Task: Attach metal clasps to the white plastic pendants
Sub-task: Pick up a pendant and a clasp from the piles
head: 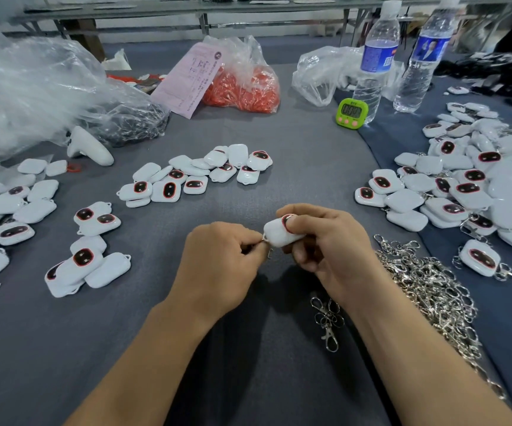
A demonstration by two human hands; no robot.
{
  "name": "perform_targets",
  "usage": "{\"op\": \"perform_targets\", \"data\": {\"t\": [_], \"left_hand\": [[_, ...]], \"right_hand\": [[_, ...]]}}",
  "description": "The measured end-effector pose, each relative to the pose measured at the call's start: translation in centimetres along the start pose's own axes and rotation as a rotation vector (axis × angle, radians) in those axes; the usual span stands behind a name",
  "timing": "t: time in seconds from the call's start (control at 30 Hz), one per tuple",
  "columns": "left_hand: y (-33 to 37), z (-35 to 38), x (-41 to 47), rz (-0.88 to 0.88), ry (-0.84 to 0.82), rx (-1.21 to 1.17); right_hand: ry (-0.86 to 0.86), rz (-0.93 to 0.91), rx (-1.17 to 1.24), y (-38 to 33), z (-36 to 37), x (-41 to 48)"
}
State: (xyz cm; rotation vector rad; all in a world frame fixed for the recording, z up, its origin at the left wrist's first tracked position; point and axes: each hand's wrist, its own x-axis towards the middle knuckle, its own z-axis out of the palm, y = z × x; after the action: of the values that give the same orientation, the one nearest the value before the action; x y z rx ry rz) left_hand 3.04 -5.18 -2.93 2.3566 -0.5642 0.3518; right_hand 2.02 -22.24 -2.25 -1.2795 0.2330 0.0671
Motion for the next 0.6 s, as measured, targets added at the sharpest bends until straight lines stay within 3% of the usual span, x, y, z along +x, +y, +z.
{"op": "perform_targets", "data": {"t": [0.1,0.17,0.37,0.47,0.6], "left_hand": [[0.2,0.2,-0.1,0.071,0.051,0.368],[0.2,0.5,-0.1,0.041,0.086,0.373],[0.3,0.9,1.0,-0.299,0.104,-0.561],[0.3,1.1,1.1,-0.329,-0.019,-0.658],[0.4,1.1,1.0,-0.256,-0.004,-0.624]], "right_hand": [[0.03,-0.09,-0.087,0.5,0.7,-0.1],[0.049,-0.089,-0.066,0.5,1.0,-0.1],[0.016,0.085,0.248,-0.2,0.5,0.3],[0.02,0.105,0.275,-0.2,0.4,0.4],[0.014,0.096,0.285,-0.2,0.3,0.3]]}}
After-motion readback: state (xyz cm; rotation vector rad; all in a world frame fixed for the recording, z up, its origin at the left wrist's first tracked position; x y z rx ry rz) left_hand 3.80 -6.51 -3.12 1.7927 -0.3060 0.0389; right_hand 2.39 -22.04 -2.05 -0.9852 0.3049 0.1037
